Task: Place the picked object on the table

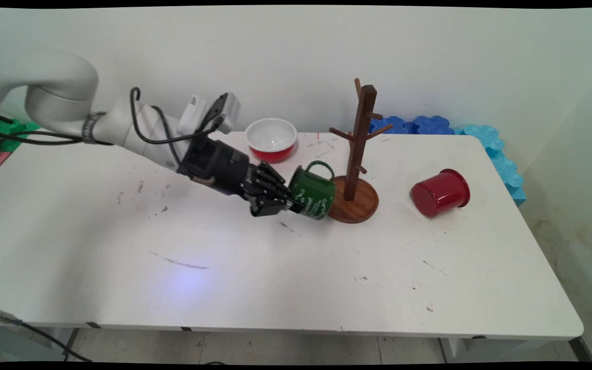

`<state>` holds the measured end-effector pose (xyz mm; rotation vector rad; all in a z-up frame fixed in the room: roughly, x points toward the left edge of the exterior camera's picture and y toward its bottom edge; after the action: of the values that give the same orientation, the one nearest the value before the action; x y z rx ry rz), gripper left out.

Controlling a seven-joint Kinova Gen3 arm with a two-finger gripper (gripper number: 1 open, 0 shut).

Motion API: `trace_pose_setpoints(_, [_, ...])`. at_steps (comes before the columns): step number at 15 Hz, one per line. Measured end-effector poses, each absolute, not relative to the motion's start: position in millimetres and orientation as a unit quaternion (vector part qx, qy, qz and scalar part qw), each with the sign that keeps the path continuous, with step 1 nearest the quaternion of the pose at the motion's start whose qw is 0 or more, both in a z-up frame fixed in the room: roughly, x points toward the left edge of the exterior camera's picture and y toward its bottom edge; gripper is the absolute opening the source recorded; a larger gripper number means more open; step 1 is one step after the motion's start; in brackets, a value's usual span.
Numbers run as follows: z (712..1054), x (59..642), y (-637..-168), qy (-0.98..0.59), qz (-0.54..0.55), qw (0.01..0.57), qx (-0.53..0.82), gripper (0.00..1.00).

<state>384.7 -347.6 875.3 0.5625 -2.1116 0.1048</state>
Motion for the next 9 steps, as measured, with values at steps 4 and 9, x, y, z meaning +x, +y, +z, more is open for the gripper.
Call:
trace_pose_setpoints(4, [886, 400, -345, -0.868, 0.06, 0.44, 0.225, 0.0])
trace_pose_setpoints(9, [900, 423, -341, -0.883, 0.081, 0.408, 0.219, 0.0])
